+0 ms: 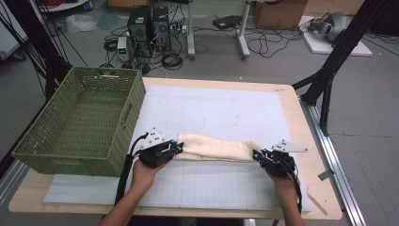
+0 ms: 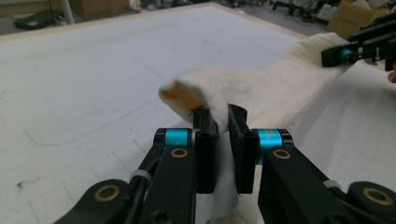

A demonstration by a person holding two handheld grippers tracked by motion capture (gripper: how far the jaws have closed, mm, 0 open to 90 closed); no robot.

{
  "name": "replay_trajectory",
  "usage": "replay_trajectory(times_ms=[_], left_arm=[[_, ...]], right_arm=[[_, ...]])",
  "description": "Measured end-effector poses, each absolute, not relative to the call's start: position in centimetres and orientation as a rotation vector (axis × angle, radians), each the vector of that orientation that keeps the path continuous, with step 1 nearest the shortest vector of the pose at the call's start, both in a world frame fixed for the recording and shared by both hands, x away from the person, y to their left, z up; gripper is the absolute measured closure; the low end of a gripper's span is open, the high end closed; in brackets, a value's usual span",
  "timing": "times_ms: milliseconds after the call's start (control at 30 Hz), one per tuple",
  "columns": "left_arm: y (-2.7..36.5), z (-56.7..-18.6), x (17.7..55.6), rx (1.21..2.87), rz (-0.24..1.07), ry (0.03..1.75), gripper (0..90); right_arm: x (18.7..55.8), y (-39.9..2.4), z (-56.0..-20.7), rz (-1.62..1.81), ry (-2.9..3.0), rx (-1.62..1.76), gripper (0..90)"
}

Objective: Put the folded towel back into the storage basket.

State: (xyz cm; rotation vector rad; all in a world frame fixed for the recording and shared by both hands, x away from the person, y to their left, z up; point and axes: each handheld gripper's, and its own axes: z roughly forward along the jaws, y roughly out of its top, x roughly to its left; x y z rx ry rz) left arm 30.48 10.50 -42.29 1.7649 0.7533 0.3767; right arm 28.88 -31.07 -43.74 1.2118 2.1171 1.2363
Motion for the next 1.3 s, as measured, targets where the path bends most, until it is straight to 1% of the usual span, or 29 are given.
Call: replay_trajectory(times_ms=[233, 700, 1033, 1300], left_arm=[[11.6, -41.1, 29.5, 1.726, 0.411, 0.701, 82.2], [13.2, -38.5, 28.2, 1.691, 0.446, 0.654, 82.2], [14.4, -37.1, 27.5, 1.669, 0.501, 0.638, 82.2], [15.7, -35.7, 26.7, 1.633, 0.536, 0.64, 82.2]], right_arm=[[28.4, -31.0, -42.6, 1.334, 2.074, 1.087, 79.3], [28.6, -30.5, -40.4, 1.449, 2.029, 0.996, 80.0], [30.2, -29.1, -38.7, 1.479, 2.002, 0.95, 79.9], [32.6, -27.3, -36.9, 1.467, 2.008, 0.915, 80.0]])
